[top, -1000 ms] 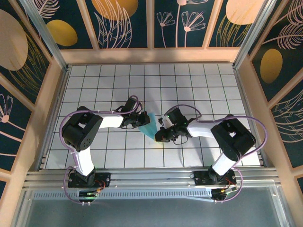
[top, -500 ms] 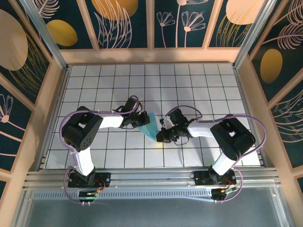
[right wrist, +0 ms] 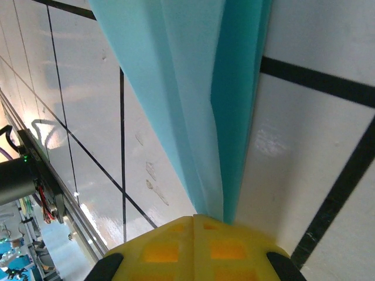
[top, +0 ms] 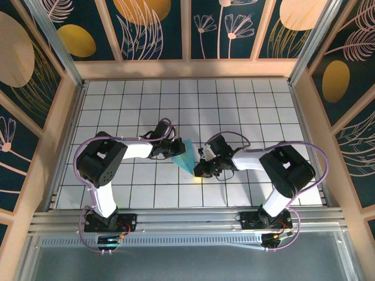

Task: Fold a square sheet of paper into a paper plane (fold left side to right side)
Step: Fourth fold the wing at the center of the table.

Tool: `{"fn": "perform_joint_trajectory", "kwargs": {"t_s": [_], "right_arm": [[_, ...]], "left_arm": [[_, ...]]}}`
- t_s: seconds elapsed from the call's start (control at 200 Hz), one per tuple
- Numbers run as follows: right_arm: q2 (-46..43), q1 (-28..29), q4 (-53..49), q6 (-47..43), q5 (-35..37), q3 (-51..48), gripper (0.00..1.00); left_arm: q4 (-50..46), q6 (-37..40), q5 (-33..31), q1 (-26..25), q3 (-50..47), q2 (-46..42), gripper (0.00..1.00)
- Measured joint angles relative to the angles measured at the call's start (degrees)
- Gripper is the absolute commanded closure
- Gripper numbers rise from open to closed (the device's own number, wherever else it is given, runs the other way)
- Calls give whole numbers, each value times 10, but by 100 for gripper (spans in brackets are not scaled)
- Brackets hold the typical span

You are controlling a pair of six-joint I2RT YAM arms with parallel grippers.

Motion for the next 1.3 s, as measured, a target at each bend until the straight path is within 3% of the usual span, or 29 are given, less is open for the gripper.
{"fn": "perform_joint_trajectory", "kwargs": {"t_s": [0.51,0.876,1.301], "right_arm": [[-10,-2,53,4,-6,-39,100],[-73,-1,-8,5,-25,-19,100],[17,-1,41,21,-3,35,100]], "left_arm": [[-3,0,-3,-1,2,0,100],[-7,0,-4,-1,3,0,100],[-7,0,-4,-1,4,0,100]]}}
